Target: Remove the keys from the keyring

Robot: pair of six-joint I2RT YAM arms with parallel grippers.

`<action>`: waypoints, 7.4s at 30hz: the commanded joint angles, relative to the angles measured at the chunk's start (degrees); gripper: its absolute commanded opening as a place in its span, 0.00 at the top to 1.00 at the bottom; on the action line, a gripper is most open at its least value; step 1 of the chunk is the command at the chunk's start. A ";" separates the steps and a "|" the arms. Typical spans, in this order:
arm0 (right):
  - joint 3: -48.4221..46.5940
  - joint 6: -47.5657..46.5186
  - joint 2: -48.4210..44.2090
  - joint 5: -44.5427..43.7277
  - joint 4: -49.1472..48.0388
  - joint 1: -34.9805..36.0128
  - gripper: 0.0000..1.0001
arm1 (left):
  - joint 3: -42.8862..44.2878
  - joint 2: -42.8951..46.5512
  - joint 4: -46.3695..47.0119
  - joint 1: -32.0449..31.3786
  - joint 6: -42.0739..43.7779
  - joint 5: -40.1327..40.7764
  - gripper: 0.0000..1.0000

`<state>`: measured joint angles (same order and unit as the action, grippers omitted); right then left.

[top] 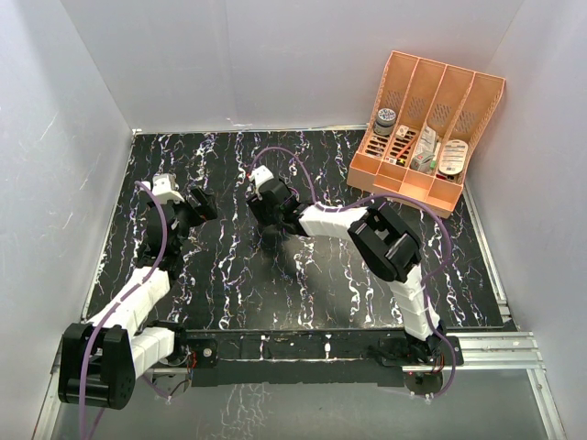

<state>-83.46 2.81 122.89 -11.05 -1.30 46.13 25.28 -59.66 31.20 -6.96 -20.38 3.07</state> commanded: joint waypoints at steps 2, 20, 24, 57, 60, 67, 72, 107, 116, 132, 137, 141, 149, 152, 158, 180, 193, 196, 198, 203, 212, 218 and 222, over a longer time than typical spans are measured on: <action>-1.44 0.59 1.20 -1.10 -1.43 0.04 0.44 | -0.31 1.45 0.22 0.11 0.52 1.15 0.02; -2.62 4.34 6.95 -5.59 1.91 0.01 0.65 | -0.78 3.49 -0.67 0.11 0.79 3.20 0.02; -0.92 4.81 6.66 -8.45 2.63 0.01 0.94 | -0.84 3.75 -0.58 0.11 0.70 3.36 0.03; -12.91 -6.48 4.62 -2.27 8.20 -6.07 0.59 | -1.83 4.98 0.45 0.18 -0.56 2.64 0.03; -13.57 -5.45 5.30 -0.39 7.85 -6.96 0.52 | -1.90 4.63 1.14 0.16 -0.56 2.48 0.03; -10.16 -3.60 2.28 -0.61 4.59 -7.04 0.51 | 0.08 -0.78 4.77 0.11 1.45 -5.62 0.53; -8.21 -3.95 -2.55 -1.43 4.89 -7.08 0.51 | 10.36 -13.22 -0.46 0.11 3.15 -14.15 0.68; 12.21 0.05 -31.74 -16.48 -1.29 -7.04 0.50 | 56.67 -59.50 -27.36 -11.67 25.27 -21.89 0.44; 13.09 0.25 -32.44 -15.96 -1.60 -7.02 0.50 | 60.58 -63.16 -29.79 -12.54 26.72 -21.57 0.44; 13.48 0.14 -32.85 -17.55 -2.69 -7.01 0.49 | 57.83 -66.35 -31.18 -15.44 25.01 -24.42 0.83; 13.80 -0.12 -33.29 -17.60 -3.29 -7.04 0.49 | 55.08 -67.53 -28.47 -18.22 22.59 -24.14 0.83; 13.95 -0.27 -33.37 -17.49 -3.10 -7.01 0.49 | 55.76 -69.76 -28.56 -19.71 21.34 -21.68 0.82; 14.74 -0.28 -34.25 -18.42 -3.70 -7.02 0.49 | 56.83 -69.72 -28.89 -19.82 19.95 -18.34 1.00; 15.17 -0.38 -34.54 -19.65 -4.29 -6.98 0.48 | 55.71 -66.19 -27.86 -19.85 20.27 -17.89 1.00; 17.64 -2.39 -35.37 -27.26 -7.67 -7.02 0.49 | 50.90 -51.95 -23.47 -19.87 20.52 -14.46 1.00; 21.50 1.63 -36.70 -26.12 -8.91 -7.26 0.49 | 43.34 -30.40 -21.32 -19.85 23.58 -8.10 0.72; 23.74 1.26 -40.36 -26.00 -9.44 -7.19 0.47 | 48.60 -49.50 -20.94 -16.61 14.47 -5.26 0.48; 24.11 1.58 -40.42 -25.54 -9.08 -7.26 0.47 | 49.16 -52.29 -19.97 -14.72 11.66 -7.28 0.55; 24.22 1.59 -40.35 -25.23 -9.07 -7.24 0.46 | 48.62 -52.82 -18.81 -14.57 11.65 -7.36 0.53; 23.82 1.55 -39.39 -25.13 -9.42 -7.24 0.46 | 49.39 -54.45 -19.31 -14.57 11.70 -8.62 0.50; 23.39 2.11 -38.61 -24.49 -9.36 -7.21 0.46 | 49.94 -57.19 -19.25 -14.58 10.14 -13.09 0.50; 23.35 2.44 -38.52 -24.49 -9.42 -7.19 0.46 | 50.47 -58.77 -20.68 -14.94 9.48 -12.71 0.51; 23.08 2.63 -38.34 -24.59 -9.56 -7.24 0.46 | 52.34 -60.61 -23.00 -16.06 10.17 -11.44 0.56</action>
<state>-59.02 4.67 84.53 -35.38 -7.66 38.98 74.59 -118.89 11.40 -21.87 -10.13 -8.51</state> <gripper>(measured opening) 0.537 0.466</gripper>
